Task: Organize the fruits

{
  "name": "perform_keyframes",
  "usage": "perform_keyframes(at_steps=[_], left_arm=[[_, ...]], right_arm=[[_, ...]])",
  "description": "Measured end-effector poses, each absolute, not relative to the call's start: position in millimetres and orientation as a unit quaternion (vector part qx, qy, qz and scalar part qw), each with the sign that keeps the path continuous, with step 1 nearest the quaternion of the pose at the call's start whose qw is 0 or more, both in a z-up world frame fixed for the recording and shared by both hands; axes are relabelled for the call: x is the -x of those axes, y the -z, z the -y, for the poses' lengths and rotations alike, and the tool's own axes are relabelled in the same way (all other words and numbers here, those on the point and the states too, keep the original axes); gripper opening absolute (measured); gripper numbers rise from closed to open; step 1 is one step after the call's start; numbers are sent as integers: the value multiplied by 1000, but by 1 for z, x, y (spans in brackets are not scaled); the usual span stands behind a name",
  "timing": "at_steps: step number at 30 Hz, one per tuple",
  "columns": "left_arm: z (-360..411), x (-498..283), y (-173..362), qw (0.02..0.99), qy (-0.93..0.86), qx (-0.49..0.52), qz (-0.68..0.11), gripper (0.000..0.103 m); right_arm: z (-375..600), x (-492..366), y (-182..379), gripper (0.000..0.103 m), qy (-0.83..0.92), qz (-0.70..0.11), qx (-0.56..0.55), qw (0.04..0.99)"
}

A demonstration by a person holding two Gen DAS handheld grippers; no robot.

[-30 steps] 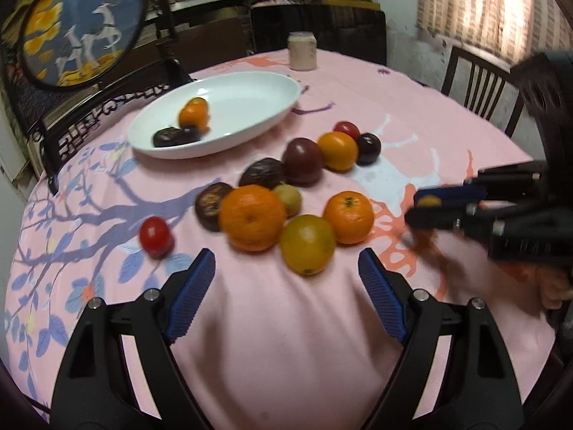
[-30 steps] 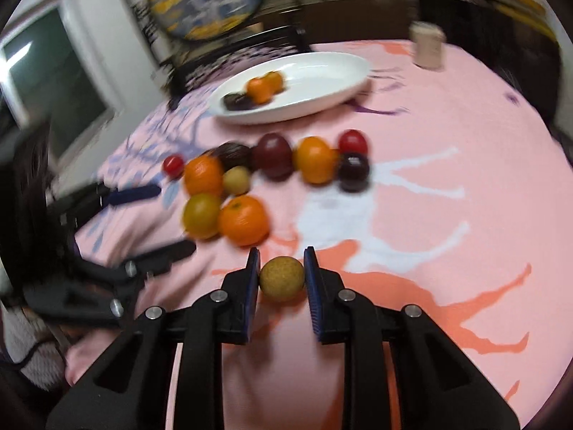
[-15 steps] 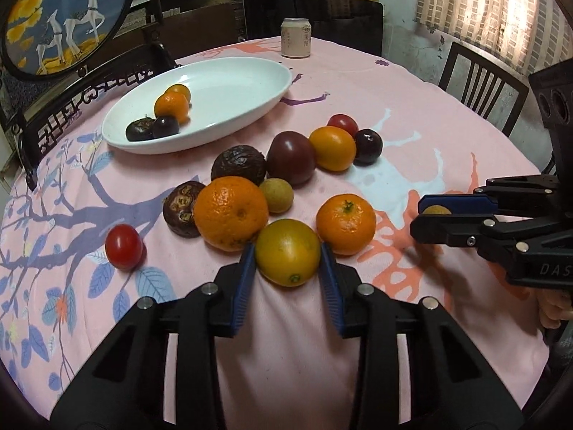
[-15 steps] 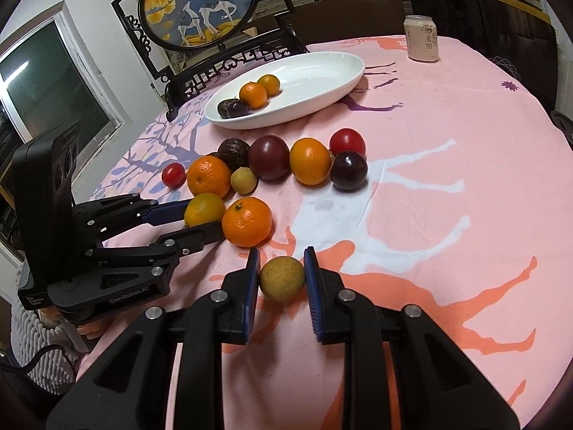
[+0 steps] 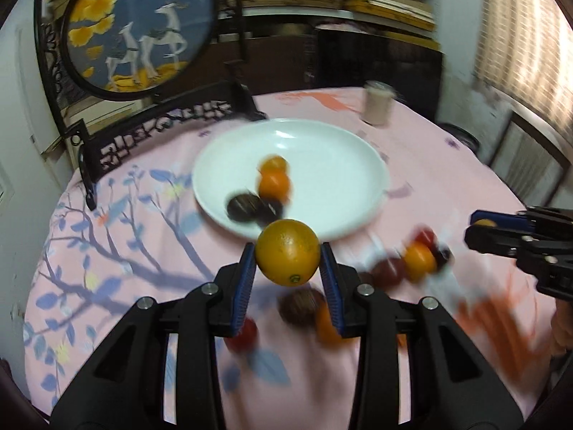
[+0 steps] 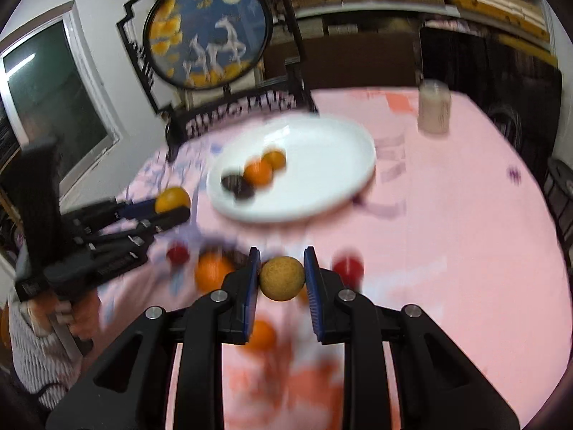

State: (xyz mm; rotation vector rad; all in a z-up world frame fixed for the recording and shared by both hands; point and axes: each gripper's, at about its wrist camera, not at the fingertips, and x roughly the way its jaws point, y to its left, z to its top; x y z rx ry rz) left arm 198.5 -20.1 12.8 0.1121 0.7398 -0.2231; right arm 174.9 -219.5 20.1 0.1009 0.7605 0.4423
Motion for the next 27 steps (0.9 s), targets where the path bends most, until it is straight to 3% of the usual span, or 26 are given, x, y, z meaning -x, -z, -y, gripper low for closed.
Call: perform_keyframes(at_steps=[8,9,10,11,17,27], left_arm=[[52,-259,5,912,131,-36,-388,37],[54,-263,11,911,133,-32,-389,43],[55,-266,16,910,133,-30,-391,49],[54,-268,19,909,134,-28,-393,55],[39,-270,20,905,138,2,-402,55],[-25,-224,8,929,60,17,-365,74]], right_arm=[[199,-279,-7,27,-181,-382,-89,902],[198,-287,-1,41,-183,-390,-90,898],[198,-291,5,61,-182,-398,-88,895],[199,-293,11,62,-181,-395,-84,897],[217,-285,6,62,-176,-371,-91,907],[238,-245,8,63,-167,-368,-110,908]])
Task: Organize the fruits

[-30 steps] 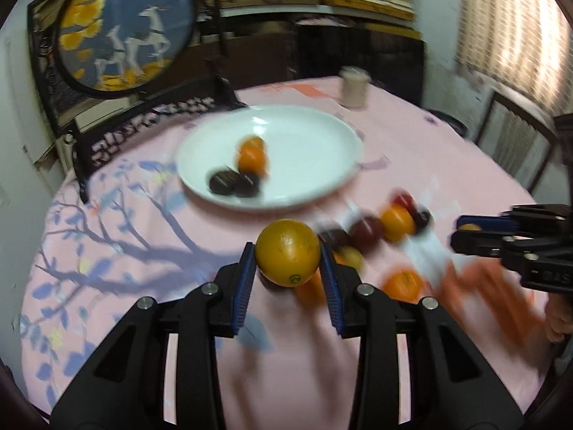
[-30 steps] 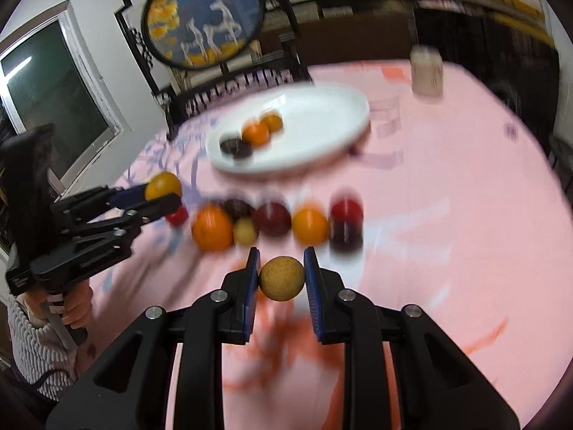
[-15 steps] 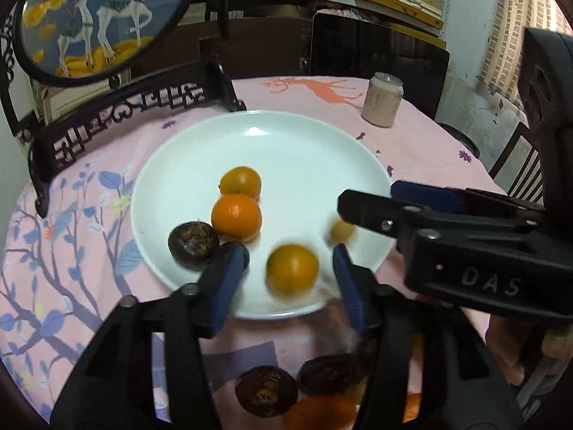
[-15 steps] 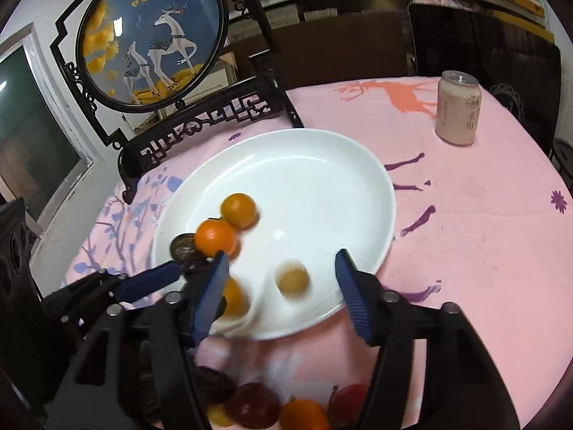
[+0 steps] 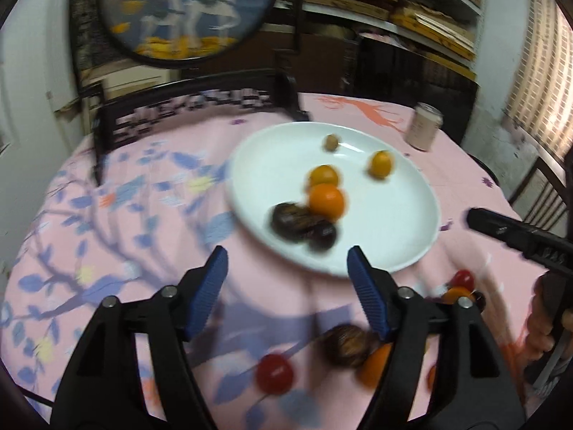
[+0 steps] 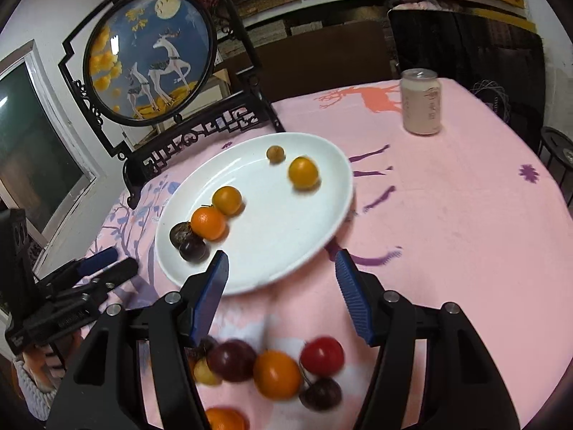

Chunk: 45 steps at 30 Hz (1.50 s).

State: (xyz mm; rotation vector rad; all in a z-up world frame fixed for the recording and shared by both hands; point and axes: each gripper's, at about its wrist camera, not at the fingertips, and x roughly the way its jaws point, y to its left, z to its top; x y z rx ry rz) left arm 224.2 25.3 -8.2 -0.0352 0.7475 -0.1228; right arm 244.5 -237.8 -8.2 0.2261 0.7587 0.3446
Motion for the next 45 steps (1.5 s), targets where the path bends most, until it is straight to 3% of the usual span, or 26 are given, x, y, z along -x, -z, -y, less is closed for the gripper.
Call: perform_keyframes(at_steps=[4,17,32,34,40,45], left_arm=[[-50,-201,20,927,27,22,-375,78],[-27,-169,46,918,28,-50,-392,77],[-9,-180,62,901,81,-63,-422,29],[-9,-180,62,901,80,-64,-421,29],[-13,-179,59,904,73,-57,-416,29],[-14,-181,61,903,68,-57,-421,29]], right_arm=[[254,-225,15,69,-147,-366,-121,911],[283,-182,24,69,-125,-361,-154,911],[275,-175,38,69,-152,-396,-148,893],[272,-172,41,68,-157,-402,-143,891],[265,-170,51,44,-154,-418,-124,887],[270,-178,58,40,-155,-428,-145,879]])
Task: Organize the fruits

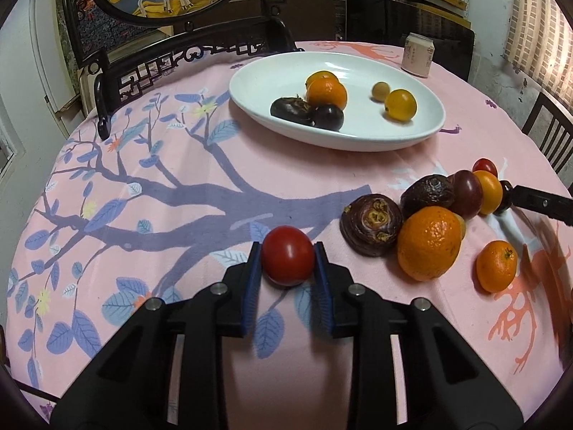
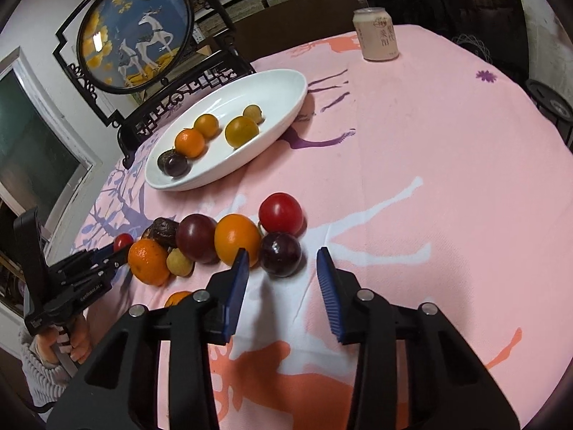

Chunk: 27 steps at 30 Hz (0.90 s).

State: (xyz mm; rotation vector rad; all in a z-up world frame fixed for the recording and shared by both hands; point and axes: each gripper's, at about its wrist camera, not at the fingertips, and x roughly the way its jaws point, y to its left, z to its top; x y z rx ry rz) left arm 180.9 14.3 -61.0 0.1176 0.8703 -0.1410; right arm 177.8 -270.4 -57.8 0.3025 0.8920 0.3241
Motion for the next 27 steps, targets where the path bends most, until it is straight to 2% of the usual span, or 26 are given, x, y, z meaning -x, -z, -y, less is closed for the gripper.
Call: perform_keyframes(at_steps=[5,10,16,21,27], left_arm=[[-13,-182,62,902,68,-60,-422,29],[-13,-182,63,902,69,-60,-422,29],[-12,-180,62,904,71,-61,-418,28],[-14,-177,39,919,64,-47,-386,28],[-10,-220,1,925,66,-23,-373,28]], right_arm=[[276,-187,65,39,-167,-440,-184,863],[275,-190,68,28,-175,-442,-199,857],[277,-188,67,26,-174,-439,-199,859],[284,-175,44,26,-158,-388,-189,888],[270,-197,7,26,-173,-365,-175,898]])
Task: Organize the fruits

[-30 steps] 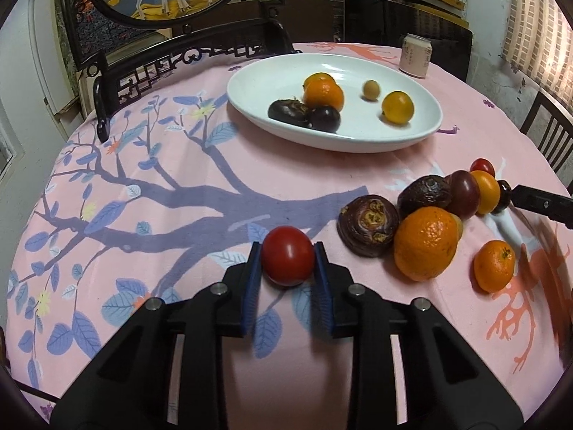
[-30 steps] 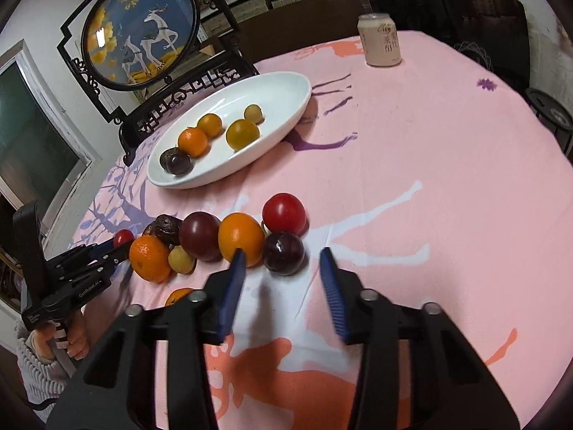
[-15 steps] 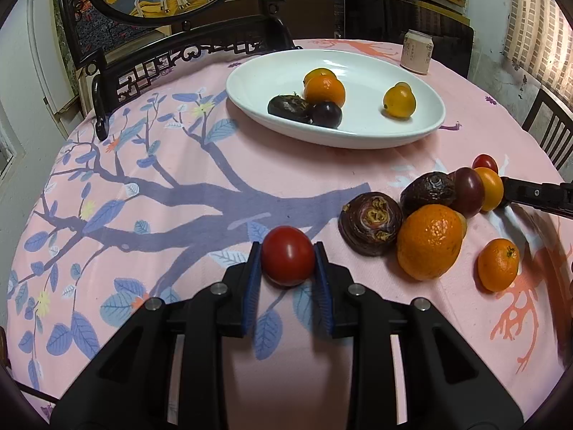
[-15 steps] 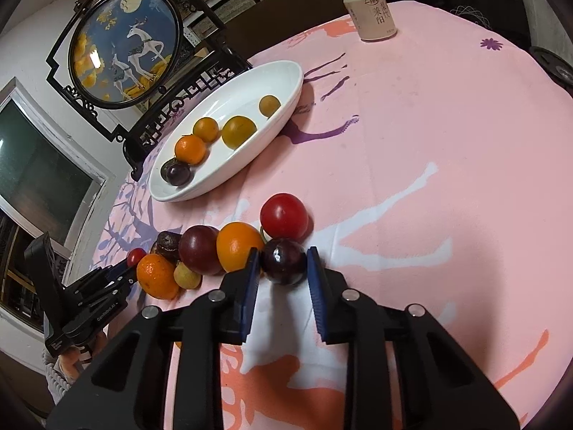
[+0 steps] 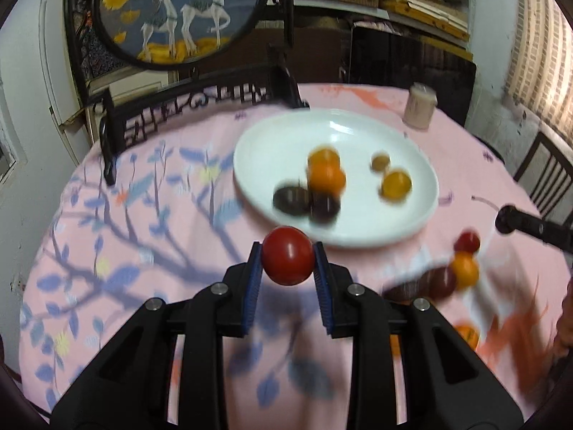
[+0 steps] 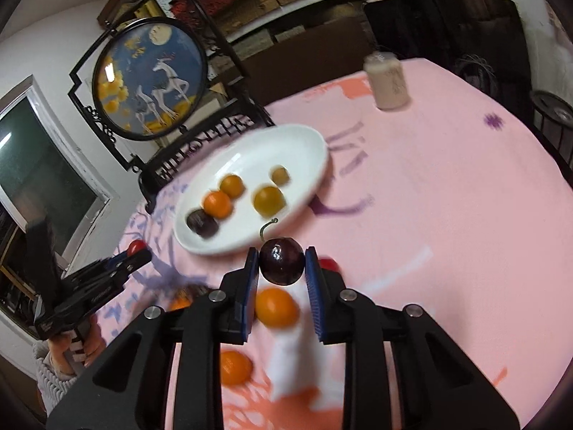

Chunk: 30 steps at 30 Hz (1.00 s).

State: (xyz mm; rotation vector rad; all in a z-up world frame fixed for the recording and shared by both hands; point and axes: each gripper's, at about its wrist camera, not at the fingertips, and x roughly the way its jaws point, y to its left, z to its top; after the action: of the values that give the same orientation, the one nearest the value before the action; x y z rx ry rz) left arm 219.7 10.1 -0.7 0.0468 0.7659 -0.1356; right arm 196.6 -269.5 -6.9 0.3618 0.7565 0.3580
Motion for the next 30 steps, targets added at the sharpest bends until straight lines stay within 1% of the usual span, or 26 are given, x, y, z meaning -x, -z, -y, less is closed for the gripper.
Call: perform_keyframes(at_steps=[5,10,14,15,16,17,18,19,22,23,26,29,30], left_arm=[[3,-261,-7,926,68,-12,-372,28],[5,-303,7,917,56,-2,-395,28],[2,-331,24,909,47,16,-414,29],[0,-335,27,907,48,23,-418,29],[-2,-338,29,904,51,31,-423,30],[-5,-341,31,903,52,42,-424,33],[-6,-341,31,903,52,46,-424,37],[-6,-341,32,903,51,45,-424,38],[-3,-339,30,906,46,34,-419,46],[-2,-338,28,907,44,29,-417,52],[-1,-327,22,912,46,18,-407,55],[-2,-305,15,921,43,-5,-388,64],[-3,-297,13,923,41,-11,-382,65]], right_arm=[[235,-237,-10,26,-196,-370,-151,895],[204,-267,5,26,-217,-393,-146,881],[200,-280,19,27,-218,-416,-134,873],[201,-280,20,28,-214,-414,-129,875],[203,-280,21,33,-210,-411,-127,878],[205,-279,21,36,-205,-407,-126,881],[209,-278,21,42,-201,-405,-128,883],[212,-277,20,46,-201,-400,-134,884],[211,-275,18,46,-208,-394,-137,885],[210,-274,18,46,-208,-393,-137,885],[212,-270,15,46,-209,-391,-142,885],[218,-262,8,46,-206,-379,-142,891],[220,-259,7,47,-203,-377,-143,892]])
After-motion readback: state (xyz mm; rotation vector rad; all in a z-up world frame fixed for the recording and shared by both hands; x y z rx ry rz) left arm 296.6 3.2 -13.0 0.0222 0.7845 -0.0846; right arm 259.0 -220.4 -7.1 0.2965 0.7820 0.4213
